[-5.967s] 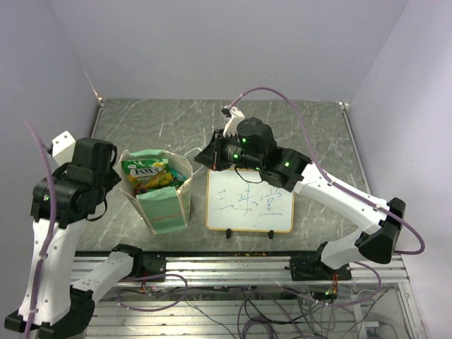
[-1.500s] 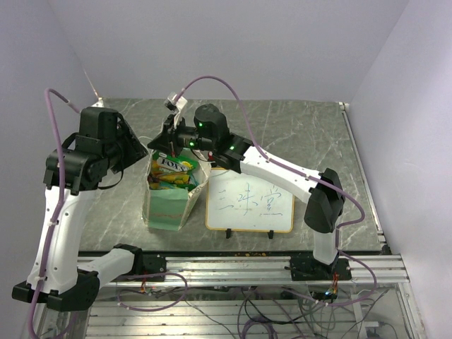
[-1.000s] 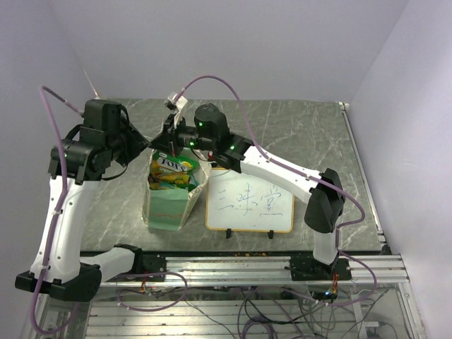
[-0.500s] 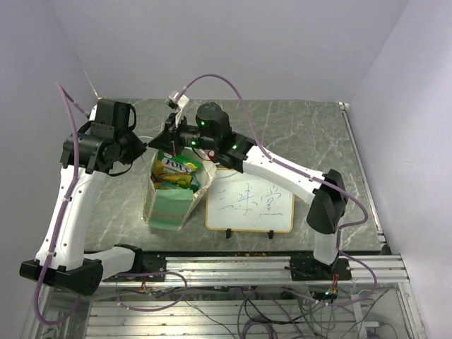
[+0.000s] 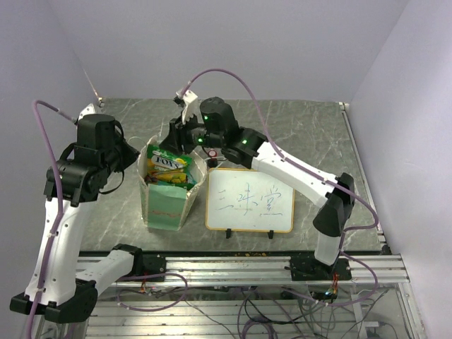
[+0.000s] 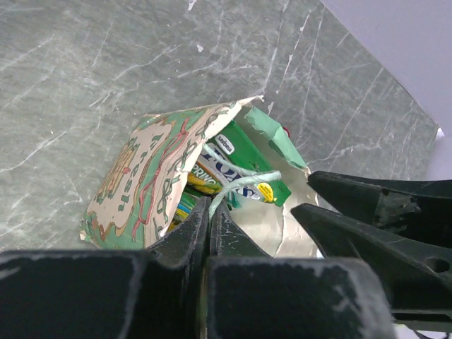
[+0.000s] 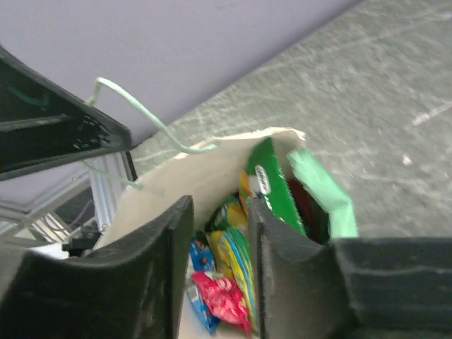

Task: Take the snacks out of the paper bag
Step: Adjust the paper bag at the center of the board, then take out the snack from the paper bag.

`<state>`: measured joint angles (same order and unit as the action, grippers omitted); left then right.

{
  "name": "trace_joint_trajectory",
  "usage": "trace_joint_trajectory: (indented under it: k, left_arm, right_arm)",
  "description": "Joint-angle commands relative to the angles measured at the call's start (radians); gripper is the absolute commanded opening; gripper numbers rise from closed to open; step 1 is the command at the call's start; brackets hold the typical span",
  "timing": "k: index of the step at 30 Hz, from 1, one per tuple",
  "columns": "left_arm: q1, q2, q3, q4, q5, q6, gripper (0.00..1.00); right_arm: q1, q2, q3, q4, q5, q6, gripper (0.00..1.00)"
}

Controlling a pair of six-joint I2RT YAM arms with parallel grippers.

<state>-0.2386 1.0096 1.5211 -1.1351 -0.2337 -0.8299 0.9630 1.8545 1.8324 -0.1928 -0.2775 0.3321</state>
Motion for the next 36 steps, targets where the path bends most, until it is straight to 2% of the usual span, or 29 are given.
trace_joint_trajectory:
  k: [1, 4, 6, 9, 13, 21, 24, 27, 29, 32, 33, 36]
  left_arm:
    - [0.006, -0.024, -0.012, 0.103, 0.005, 0.017, 0.07]
    - [0.005, -0.034, -0.006, 0.102, 0.014, 0.026, 0.07]
    - [0.005, -0.037, 0.001, 0.103, 0.025, 0.045, 0.07]
    - [0.005, -0.042, 0.01, 0.104, 0.044, 0.067, 0.07]
    - [0.005, -0.043, 0.019, 0.107, 0.076, 0.099, 0.07]
    - [0.005, -0.06, -0.002, 0.106, 0.123, 0.131, 0.07]
    - [0.005, -0.054, 0.009, 0.096, 0.144, 0.137, 0.07]
    - [0.005, -0.053, 0.017, 0.071, 0.144, 0.129, 0.07]
    - [0.005, -0.057, 0.024, 0.064, 0.127, 0.129, 0.07]
    - [0.005, -0.052, 0.04, 0.07, 0.062, 0.14, 0.07]
    - [0.005, -0.045, 0.047, 0.075, 0.03, 0.149, 0.07]
    - [0.005, -0.031, 0.048, 0.1, -0.094, 0.164, 0.07]
  right_arm:
    - [-0.031, -0.058, 0.033, -0.239, 0.071, -0.08, 0.47]
    - [-0.043, -0.095, -0.013, -0.264, 0.036, -0.177, 0.72]
    - [-0.044, -0.099, -0.034, -0.273, -0.006, -0.254, 0.8]
    - [-0.043, -0.056, 0.006, -0.313, -0.026, -0.32, 0.81]
    - [-0.045, 0.031, 0.116, -0.397, 0.002, -0.322, 0.81]
    - [-0.045, 0.1, 0.129, -0.345, -0.011, -0.161, 0.79]
    - [-0.044, 0.123, 0.133, -0.35, -0.053, -0.109, 0.73]
    - [-0.043, 0.139, 0.128, -0.369, -0.109, -0.079, 0.6]
    - [-0.043, 0.139, 0.097, -0.361, -0.138, -0.059, 0.55]
    - [-0.044, 0.147, 0.106, -0.372, -0.163, -0.037, 0.26]
    - [-0.043, 0.146, 0.105, -0.368, -0.164, -0.024, 0.2]
    - [-0.044, 0.125, 0.067, -0.301, -0.177, 0.007, 0.12]
